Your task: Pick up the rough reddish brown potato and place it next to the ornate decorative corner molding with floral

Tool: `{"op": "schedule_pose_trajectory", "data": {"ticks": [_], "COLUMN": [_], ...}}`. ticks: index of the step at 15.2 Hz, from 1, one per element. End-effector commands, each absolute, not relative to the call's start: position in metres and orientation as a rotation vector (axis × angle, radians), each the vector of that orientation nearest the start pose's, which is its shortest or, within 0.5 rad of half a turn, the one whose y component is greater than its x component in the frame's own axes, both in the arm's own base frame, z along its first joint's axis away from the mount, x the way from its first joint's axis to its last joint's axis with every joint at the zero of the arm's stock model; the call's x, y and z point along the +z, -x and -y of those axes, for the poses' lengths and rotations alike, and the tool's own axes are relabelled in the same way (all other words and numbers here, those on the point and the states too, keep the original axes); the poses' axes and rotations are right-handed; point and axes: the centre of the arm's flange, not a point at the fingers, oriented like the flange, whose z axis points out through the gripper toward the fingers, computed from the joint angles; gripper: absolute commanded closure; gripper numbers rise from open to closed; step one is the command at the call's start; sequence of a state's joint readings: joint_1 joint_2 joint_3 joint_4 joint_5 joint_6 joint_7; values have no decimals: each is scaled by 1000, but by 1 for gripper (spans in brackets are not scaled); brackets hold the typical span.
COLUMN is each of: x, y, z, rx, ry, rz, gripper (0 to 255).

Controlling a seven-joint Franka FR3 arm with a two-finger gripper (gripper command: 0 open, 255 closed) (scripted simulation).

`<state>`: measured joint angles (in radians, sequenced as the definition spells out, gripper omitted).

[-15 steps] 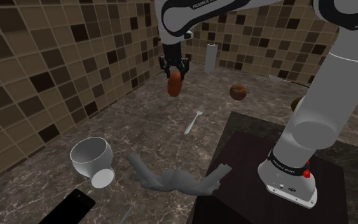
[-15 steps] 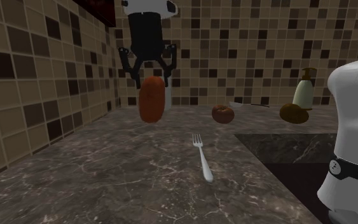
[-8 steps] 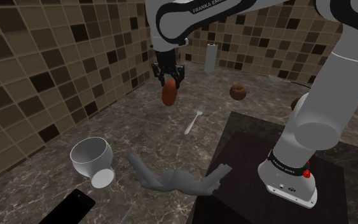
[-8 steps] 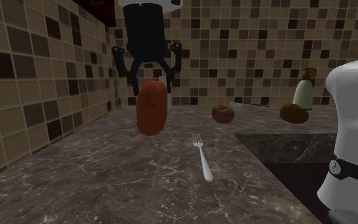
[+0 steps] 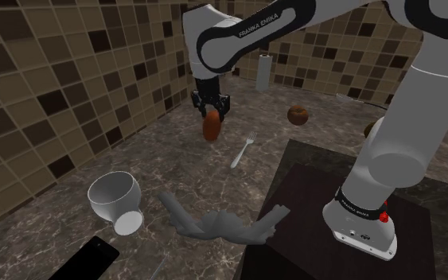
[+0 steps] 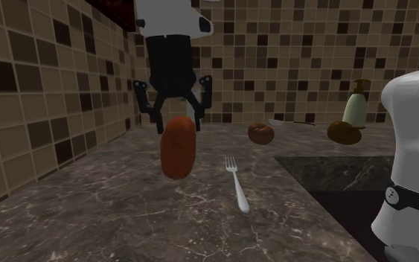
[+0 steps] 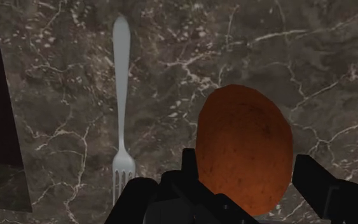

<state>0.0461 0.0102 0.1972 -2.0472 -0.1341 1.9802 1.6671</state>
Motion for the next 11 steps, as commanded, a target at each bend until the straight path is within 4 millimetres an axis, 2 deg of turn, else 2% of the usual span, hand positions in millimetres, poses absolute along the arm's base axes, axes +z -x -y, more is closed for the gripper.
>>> {"op": "schedule_pose_trajectory", "data": {"ticks": [1,11], "x": [419,366], "y": [-529,-529], "z": [-123,-123], "rx": [-87,-87], "ry": [2538,2538], "rz": [-2064,-2064], "gripper": [255,255]}}
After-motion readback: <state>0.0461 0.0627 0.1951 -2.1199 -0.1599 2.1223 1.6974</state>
